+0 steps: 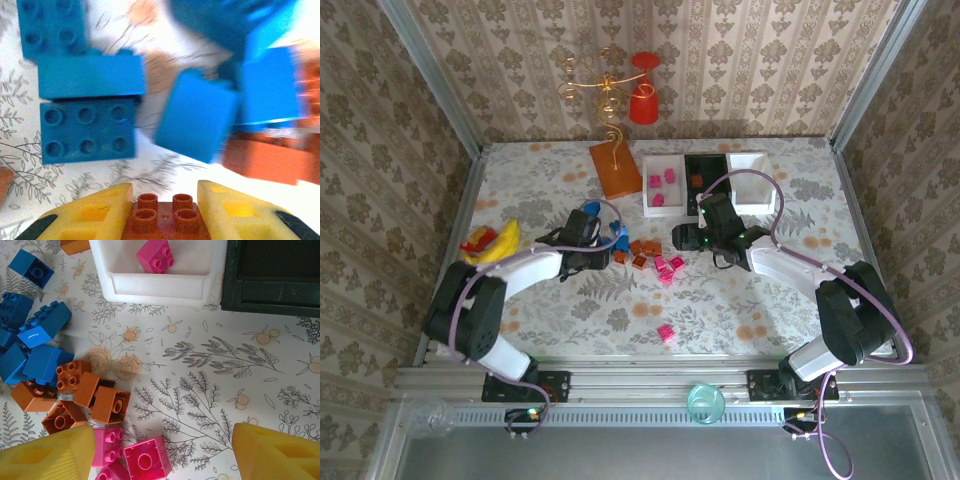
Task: Sort the legos into containers by color
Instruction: Pick up the lego from the middle-left of the table, then place the lego in the container.
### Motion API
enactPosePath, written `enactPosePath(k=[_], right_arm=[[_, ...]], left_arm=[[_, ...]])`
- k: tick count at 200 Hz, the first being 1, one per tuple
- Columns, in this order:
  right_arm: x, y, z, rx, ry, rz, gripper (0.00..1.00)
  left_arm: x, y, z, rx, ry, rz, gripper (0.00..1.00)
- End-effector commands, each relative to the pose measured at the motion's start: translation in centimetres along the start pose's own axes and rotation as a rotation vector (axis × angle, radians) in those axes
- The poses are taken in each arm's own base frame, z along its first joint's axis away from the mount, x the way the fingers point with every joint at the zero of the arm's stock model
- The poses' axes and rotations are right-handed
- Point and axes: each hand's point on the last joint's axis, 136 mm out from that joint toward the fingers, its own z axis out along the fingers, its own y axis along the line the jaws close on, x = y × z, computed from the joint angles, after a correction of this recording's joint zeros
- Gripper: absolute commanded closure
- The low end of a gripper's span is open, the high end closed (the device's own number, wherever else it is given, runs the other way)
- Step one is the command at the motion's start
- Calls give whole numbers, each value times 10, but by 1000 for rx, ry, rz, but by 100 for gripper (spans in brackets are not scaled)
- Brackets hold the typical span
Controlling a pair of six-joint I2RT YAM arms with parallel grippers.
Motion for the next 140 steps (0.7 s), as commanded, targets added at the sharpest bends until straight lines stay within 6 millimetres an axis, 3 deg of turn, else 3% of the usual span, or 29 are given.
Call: enactPosePath(k=[1, 24, 69, 107, 140], right_arm=[[-4, -14, -12, 58, -36, 2, 26], [-13, -33, -25, 123, -103, 33, 25], [-25, -75, -63, 229, -277, 141, 21], [-15, -99, -76, 279, -285, 168, 17], [-8, -105, -86, 300, -296, 167, 13]], left_arm=[[-47, -29, -50, 61, -205, 12, 67], [-77, -64, -70, 194, -307, 8, 67], [-127, -125, -65, 295, -343, 89, 67], [-159, -168, -36, 335, -329, 153, 66], [-182, -195, -3, 359, -313, 178, 66]])
